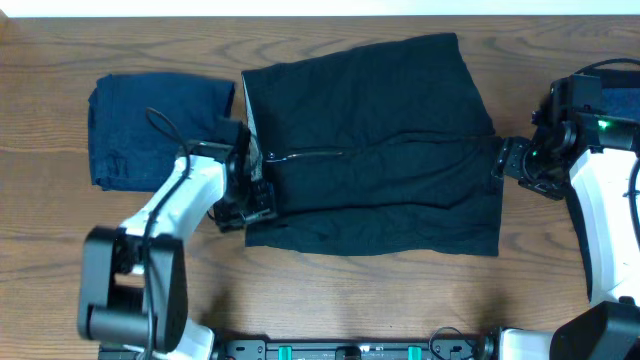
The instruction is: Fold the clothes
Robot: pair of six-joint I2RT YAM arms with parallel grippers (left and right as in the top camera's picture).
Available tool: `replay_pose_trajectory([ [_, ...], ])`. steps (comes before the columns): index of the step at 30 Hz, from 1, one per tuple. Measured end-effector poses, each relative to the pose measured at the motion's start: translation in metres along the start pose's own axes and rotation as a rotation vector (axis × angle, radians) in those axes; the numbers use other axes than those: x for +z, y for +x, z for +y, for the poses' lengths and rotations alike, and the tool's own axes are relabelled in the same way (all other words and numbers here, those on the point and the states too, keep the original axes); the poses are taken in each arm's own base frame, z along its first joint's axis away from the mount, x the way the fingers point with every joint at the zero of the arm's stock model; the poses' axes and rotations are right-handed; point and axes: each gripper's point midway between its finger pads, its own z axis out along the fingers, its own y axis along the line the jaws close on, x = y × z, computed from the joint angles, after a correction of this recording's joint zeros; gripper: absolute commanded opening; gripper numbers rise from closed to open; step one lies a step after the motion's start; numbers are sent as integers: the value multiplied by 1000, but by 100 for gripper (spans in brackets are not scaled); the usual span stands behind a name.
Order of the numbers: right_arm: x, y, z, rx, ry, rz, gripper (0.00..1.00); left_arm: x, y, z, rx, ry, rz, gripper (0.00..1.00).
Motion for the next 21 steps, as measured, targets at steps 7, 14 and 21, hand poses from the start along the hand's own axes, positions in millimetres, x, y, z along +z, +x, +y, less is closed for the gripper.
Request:
replay_pose_trajectory([
  [7,0,0,0,0,0,-1,72,6,18,-6,-34,48,105,20],
  [14,0,1,0,0,1,4,71,-24,17,-15,-22,91,60,20],
  [21,5,8,-3,2,8,28,65,-17,26,-9,-25,80,72,20],
])
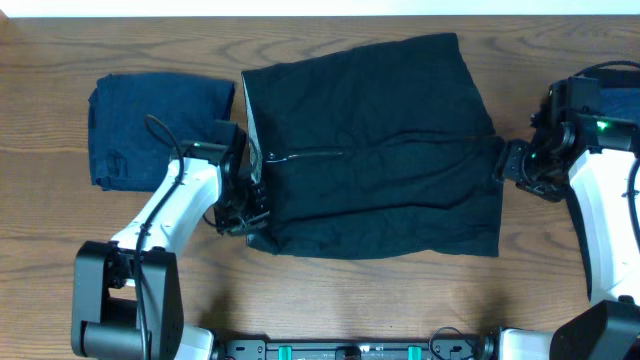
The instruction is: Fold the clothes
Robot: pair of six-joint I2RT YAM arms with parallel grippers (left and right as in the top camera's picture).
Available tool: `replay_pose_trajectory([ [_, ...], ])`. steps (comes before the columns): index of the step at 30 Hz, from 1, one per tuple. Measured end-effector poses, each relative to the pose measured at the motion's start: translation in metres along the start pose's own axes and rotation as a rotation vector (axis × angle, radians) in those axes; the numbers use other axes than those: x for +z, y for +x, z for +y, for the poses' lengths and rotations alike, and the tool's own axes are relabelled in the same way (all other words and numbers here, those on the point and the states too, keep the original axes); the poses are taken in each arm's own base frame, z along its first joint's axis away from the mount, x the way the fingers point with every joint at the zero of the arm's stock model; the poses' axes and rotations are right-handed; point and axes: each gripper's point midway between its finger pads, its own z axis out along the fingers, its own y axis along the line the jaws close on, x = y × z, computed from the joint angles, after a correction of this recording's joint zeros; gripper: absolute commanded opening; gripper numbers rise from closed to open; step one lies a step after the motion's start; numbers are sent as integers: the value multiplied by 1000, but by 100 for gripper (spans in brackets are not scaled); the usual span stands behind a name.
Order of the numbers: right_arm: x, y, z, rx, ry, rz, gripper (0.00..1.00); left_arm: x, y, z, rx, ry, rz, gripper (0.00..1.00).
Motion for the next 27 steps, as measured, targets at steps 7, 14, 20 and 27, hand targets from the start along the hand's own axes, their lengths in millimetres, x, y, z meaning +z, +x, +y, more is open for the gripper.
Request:
replay_pose_trajectory([
  [7,15,12,-3,2,3,38,64,30,18,32,-25,-87,33,20],
  [14,21,21,-5,5,7,70,58,40,14,44,-46,-123,-12,20],
  [20,21,30,1,7,-32,112,58,39,13,44,-48,-123,-15,20],
  [27,21,39,13,9,-101,153,55,8,-1,34,-25,-136,-93,21],
])
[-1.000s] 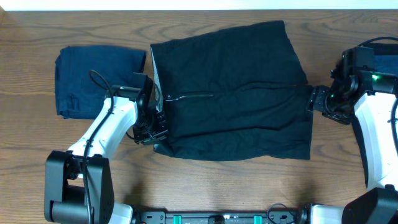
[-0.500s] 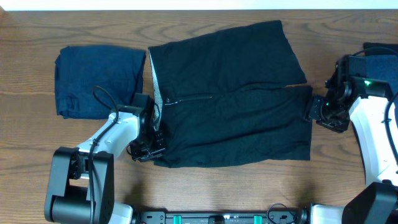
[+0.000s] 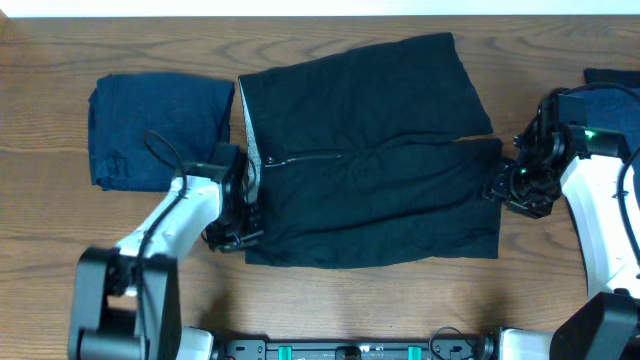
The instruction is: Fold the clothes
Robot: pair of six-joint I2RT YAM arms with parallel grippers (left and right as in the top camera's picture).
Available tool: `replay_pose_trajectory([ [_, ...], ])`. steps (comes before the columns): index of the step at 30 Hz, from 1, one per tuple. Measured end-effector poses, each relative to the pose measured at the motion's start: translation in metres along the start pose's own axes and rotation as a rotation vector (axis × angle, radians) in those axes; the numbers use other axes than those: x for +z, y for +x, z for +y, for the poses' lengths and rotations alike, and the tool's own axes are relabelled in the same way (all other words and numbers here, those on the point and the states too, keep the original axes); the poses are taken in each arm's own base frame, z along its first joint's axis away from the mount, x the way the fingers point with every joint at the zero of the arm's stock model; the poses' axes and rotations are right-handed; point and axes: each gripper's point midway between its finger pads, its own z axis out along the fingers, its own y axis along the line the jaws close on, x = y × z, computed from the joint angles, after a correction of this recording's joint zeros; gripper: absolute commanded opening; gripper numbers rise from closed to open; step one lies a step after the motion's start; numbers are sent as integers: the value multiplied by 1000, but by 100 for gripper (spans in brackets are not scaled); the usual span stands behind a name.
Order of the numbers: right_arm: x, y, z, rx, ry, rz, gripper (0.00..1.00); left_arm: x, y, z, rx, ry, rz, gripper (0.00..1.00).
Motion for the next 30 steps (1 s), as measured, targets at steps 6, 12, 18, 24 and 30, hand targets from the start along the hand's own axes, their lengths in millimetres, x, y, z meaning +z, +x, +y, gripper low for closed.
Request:
replay_pose_trajectory([
  [6,26,14,-5,5,-6,43,61,-52,-20,-19,39,87,-200,21],
  [12,61,27,-16,2,6,58,64,-53,-21,-19,45,91,-211,21],
  [18,63,22,-20,-3,29,30,66,-44,-21,-17,55,78,-194,22],
  [24,63,10,-18,-12,26,-17,68,-44,-22,-15,58,65,-203,22],
  [30,61,-5,-25,11,25,-74,66,-44,-24,-14,59,61,-211,24],
])
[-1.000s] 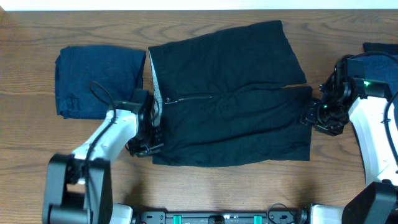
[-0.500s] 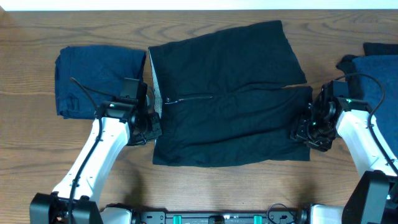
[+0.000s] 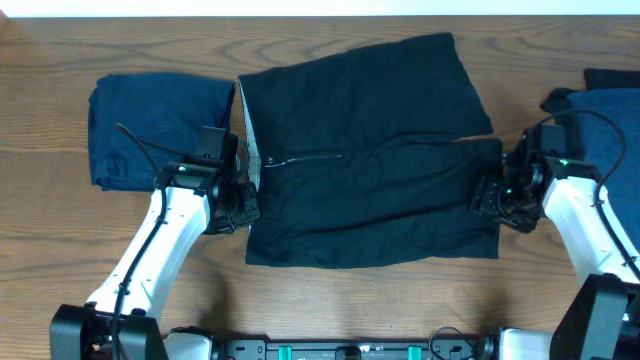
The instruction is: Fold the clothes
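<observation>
Black shorts [image 3: 370, 150] lie spread flat across the middle of the table, zipper and waistband at the left, leg hems at the right. My left gripper [image 3: 243, 207] is at the waistband edge, low on the left side. My right gripper [image 3: 488, 204] sits on the right hem of the near leg. Both sets of fingers are dark against the dark cloth, so whether they pinch it does not show.
A folded dark blue garment [image 3: 160, 130] lies left of the shorts, close behind my left arm. More blue clothing [image 3: 610, 100] is piled at the right edge of the table, behind my right arm. Bare wood [image 3: 350, 300] runs along the front.
My left gripper has moved up along the waistband edge from near the lower left corner. My right gripper has moved left and down onto the right hem. The shorts lie much the same.
At first my left gripper was at the lower left of the shorts and my right gripper just off the right hem. Then the lower left corner was drawn inward. Later it lay flat again, further toward the front. Now both grippers are at the shorts' side edges.
</observation>
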Robot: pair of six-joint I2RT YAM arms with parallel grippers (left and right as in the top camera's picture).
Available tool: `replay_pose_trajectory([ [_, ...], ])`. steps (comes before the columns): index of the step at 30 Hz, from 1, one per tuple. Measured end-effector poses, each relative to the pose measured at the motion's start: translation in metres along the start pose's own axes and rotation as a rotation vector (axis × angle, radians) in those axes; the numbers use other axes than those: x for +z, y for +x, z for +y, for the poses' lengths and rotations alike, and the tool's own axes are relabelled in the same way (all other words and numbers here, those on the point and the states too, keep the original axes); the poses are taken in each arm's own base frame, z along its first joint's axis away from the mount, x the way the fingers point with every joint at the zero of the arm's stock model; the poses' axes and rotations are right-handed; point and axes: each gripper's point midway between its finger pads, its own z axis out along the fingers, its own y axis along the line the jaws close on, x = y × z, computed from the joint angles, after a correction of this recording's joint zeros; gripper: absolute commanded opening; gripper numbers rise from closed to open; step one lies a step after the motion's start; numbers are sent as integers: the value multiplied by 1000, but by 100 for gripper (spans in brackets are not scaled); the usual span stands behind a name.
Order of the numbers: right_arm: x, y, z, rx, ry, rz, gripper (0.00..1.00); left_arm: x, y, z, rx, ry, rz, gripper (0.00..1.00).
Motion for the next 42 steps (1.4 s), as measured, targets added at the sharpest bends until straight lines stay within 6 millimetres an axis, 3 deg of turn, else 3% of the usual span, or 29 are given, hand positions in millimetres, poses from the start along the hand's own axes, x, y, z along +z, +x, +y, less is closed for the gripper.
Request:
replay_pose_trajectory([
  [7,0,-1,-17,53,22,0,65,0,-11,-5,7,20,-44,24],
  [14,14,19,-23,101,34,50,66,8,-17,-6,3,20,-44,24],
  [18,23,29,-24,121,22,69,61,18,-17,-5,0,10,-23,24],
  [20,26,32,-24,127,19,79,52,21,-16,-4,-3,4,-10,24],
  [23,28,37,-24,138,15,92,18,23,-16,-3,-3,2,-5,24],
  [24,29,39,-24,136,14,97,1,23,-16,-4,-3,2,-5,24],
  [30,29,59,-29,176,34,171,1,23,-16,-3,-3,2,-5,24],
  [36,20,85,-47,338,77,281,2,23,-16,-3,-3,2,-5,24],
  [42,23,94,-66,446,154,284,2,23,-16,-3,-3,2,-5,24],
])
